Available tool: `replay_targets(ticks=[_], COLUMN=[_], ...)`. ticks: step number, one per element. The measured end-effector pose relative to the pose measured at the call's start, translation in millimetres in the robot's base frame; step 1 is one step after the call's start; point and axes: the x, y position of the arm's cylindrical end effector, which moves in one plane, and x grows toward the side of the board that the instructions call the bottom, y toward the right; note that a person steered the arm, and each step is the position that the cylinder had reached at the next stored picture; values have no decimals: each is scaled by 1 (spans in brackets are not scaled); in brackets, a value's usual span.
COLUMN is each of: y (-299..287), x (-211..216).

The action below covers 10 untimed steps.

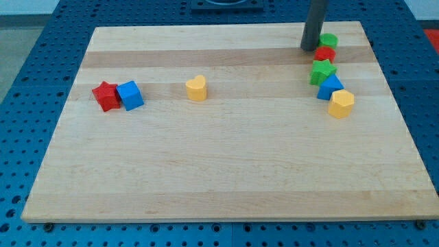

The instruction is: Place the yellow heart below the yellow hexagon

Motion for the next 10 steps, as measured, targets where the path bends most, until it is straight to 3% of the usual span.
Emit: replay_targets(ticks=[2, 3, 4, 5, 7, 10], y=[-138, -232, -258, -233, -112, -130], x=[0, 25, 72, 101, 181, 216])
